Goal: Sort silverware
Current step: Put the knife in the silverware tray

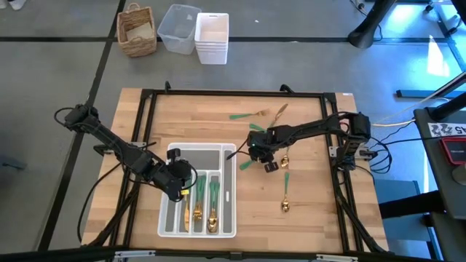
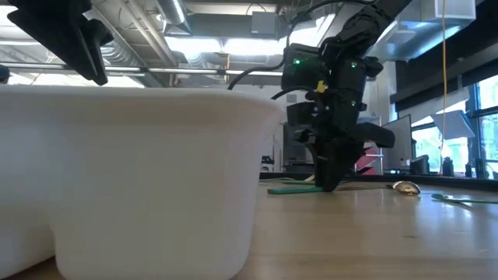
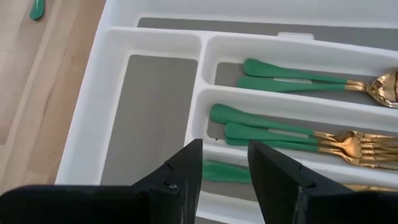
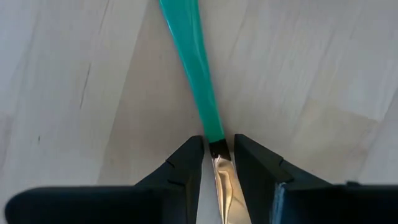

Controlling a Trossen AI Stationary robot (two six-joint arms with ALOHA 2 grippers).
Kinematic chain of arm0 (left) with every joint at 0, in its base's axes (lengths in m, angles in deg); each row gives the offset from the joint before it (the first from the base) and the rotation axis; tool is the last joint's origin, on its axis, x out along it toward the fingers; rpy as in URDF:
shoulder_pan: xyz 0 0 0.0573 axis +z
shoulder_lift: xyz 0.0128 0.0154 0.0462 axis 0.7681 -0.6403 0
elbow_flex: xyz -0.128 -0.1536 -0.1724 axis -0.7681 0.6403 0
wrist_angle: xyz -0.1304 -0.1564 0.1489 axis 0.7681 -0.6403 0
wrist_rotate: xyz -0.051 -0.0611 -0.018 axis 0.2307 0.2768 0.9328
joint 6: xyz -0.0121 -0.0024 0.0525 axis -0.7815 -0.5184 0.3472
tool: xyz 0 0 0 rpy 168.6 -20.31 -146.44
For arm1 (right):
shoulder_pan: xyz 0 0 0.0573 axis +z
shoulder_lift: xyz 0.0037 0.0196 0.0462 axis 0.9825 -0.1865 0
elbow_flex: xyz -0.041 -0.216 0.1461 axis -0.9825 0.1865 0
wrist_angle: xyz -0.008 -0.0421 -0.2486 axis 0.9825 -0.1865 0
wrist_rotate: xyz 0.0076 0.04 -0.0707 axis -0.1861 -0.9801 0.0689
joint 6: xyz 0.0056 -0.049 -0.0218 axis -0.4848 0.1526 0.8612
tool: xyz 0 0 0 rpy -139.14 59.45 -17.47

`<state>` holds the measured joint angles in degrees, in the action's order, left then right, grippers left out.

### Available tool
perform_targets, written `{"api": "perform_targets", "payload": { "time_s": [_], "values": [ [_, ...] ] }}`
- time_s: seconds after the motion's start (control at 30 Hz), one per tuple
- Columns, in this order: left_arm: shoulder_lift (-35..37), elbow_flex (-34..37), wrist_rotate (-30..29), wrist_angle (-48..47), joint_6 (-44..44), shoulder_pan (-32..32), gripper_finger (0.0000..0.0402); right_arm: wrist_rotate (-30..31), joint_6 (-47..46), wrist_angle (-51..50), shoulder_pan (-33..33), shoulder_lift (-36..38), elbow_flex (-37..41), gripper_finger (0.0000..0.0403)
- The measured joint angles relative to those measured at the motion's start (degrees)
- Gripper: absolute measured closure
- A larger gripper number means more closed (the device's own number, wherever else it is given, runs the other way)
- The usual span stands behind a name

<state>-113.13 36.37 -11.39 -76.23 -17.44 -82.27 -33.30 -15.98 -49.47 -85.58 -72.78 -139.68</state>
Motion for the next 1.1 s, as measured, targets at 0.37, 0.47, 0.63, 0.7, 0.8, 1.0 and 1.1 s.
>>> {"api": "perform_targets", "payload": {
  "time_s": [0.37,0.47,0.63,0.7,0.8,1.0,1.1],
  "values": [
    [0.00,0.00,-0.03,0.00,0.02,1.95,0.0279,-0.69,-7.22,-0.33,-0.02,-0.07,0.09,0.0334],
    [0.00,0.00,-0.05,0.01,0.02,2.87,0.0279,-2.21,-10.48,-0.25,-0.09,-0.11,0.07,0.0363],
    [0.00,0.02,-0.07,-0.01,0.02,4.79,0.0279,-3.31,-15.05,-0.40,-0.15,-0.13,-0.34,0.0388],
    [0.00,0.02,-0.07,-0.01,0.13,5.56,0.0279,-3.56,-16.91,-0.63,-0.13,-0.24,-1.05,0.0384],
    [0.00,0.02,-0.09,-0.01,0.88,6.60,0.0279,-3.72,-18.88,-1.70,-0.13,-0.36,-2.71,0.0371],
    [0.00,0.02,-0.11,-0.12,2.74,8.62,0.0279,-4.48,-19.21,-6.06,-0.10,-0.79,-6.70,0.0375],
    [0.00,0.02,-0.11,-0.18,3.30,9.64,0.0279,-4.68,-19.31,-8.51,0.04,-0.72,-8.26,0.0380]
  ]
}}
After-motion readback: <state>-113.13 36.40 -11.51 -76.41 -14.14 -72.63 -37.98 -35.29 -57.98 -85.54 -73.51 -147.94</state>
